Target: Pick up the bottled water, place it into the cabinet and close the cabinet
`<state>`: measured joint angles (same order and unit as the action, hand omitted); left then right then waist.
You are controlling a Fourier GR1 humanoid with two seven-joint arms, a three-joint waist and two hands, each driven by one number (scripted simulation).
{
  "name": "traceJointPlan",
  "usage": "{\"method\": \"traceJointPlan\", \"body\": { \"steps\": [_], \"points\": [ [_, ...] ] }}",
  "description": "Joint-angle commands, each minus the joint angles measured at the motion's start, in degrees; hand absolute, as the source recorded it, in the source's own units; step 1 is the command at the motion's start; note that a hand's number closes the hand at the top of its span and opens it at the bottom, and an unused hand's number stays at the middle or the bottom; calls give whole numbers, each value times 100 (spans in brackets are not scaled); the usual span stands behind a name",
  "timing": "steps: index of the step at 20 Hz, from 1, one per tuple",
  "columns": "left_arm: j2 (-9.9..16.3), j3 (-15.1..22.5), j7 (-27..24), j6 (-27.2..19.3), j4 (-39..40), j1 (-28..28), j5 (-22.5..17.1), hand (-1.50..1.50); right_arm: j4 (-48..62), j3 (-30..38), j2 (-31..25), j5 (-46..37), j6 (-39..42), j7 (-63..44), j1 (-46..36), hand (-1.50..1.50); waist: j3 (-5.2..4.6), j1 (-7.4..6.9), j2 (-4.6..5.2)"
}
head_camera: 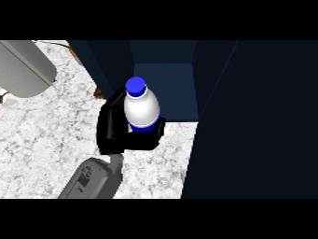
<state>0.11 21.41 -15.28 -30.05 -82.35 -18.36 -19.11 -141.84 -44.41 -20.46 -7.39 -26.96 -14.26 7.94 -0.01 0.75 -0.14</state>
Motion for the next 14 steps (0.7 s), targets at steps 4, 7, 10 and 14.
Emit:
{"method": "traceJointPlan", "body": {
  "steps": [4,7,10,14],
  "points": [
    [-11,-141,0,-350,886,-873,131,150,-658,-13,5,-442,-3,-506,8,-150,-3,0,10],
    [-11,-250,355,-662,1187,-1447,242,150,-795,-111,-254,-336,7,-130,319,-150,1,38,4],
    [-11,-890,130,-262,2287,-2190,182,150,-209,-152,-113,-209,29,181,200,-150,1,55,27],
    [52,-913,217,-215,2753,-2452,408,150,-532,-303,-234,-387,-95,149,465,-150,0,67,14]
  ]
}}
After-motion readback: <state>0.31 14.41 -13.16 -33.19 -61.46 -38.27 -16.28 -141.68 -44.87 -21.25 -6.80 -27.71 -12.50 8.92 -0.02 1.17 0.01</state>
